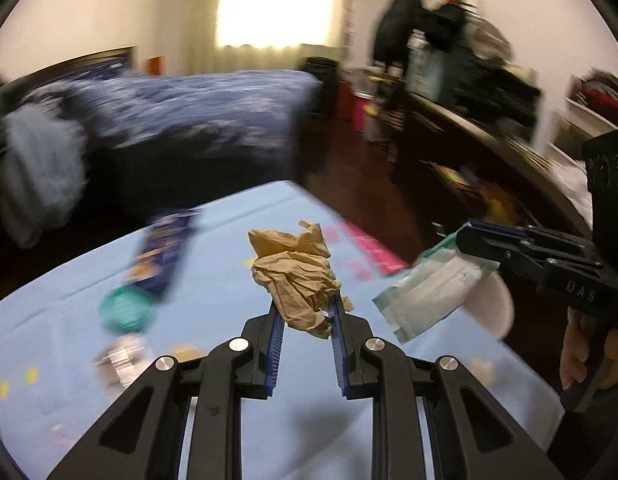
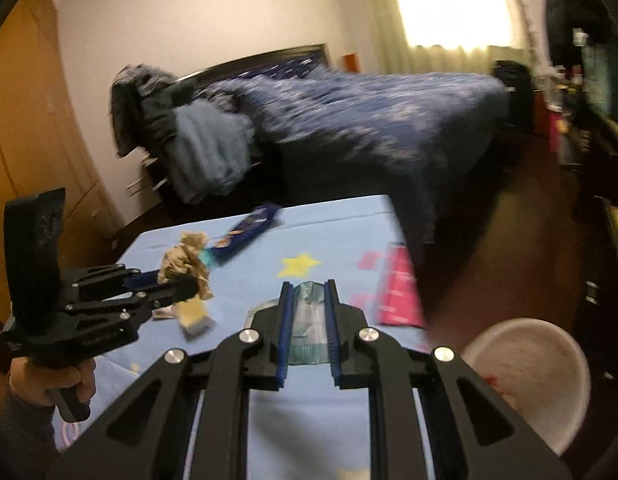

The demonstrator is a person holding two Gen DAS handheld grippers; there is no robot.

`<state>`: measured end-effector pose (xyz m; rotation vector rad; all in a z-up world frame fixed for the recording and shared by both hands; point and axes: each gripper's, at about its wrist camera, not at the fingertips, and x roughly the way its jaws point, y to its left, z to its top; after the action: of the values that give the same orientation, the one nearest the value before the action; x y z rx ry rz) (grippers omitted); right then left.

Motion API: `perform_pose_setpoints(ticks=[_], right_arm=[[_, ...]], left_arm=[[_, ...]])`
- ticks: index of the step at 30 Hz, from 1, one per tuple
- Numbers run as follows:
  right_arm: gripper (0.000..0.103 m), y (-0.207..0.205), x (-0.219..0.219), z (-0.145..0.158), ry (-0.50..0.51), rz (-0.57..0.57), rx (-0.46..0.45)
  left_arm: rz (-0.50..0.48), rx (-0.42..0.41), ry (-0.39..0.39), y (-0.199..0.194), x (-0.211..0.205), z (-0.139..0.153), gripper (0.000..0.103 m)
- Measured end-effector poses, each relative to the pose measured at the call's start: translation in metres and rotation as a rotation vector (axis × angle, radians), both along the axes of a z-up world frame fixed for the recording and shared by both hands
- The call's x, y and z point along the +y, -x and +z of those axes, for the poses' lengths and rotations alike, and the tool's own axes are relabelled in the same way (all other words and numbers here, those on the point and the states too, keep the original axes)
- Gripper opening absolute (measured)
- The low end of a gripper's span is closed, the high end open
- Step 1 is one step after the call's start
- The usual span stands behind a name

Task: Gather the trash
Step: 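Carry the tan paper and wipe packet over the wastebasket and open both grippers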

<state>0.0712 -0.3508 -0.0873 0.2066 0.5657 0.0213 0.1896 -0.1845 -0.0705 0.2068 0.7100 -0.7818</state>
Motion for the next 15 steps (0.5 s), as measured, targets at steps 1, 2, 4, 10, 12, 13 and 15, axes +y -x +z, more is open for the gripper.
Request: perform_pose_setpoints(ticks=[1, 2, 4, 10, 12, 13, 15], right_arm=[[0.017, 0.010, -0.011, 0.000, 0.015, -0.035, -0.002], [0.017, 0.021, -0.025, -0.001, 0.036, -0.082, -0.001], [0.017, 0.041, -0.053, -0.007, 0.077, -0.174, 0.016], [0.017, 0.067, -0.112, -0.037, 0.118, -0.322, 0.089], [0.017, 0.066, -0.123, -0.048, 0.119, -0.341, 0.110], [0.017, 0.066, -0.128, -0.055, 0.122, -0.354, 0.120], [0.018, 0.062, -0.135, -0.064, 0.118, -0.365, 0.130]], left_arm=[[-0.028, 0.007, 0.000, 0.003, -0.016, -0.001, 0.022], [-0.073, 0.028, 0.004, 0.007, -0.041, -0.004, 0.022], [-0.129, 0.045, 0.007, 0.013, -0.072, -0.007, 0.022], [-0.309, 0.078, -0.047, 0.039, -0.186, -0.025, 0.022], [-0.331, 0.079, -0.072, 0.043, -0.208, -0.032, 0.022], [-0.341, 0.086, -0.081, 0.044, -0.216, -0.035, 0.022], [-0.358, 0.099, -0.102, 0.046, -0.233, -0.043, 0.022]])
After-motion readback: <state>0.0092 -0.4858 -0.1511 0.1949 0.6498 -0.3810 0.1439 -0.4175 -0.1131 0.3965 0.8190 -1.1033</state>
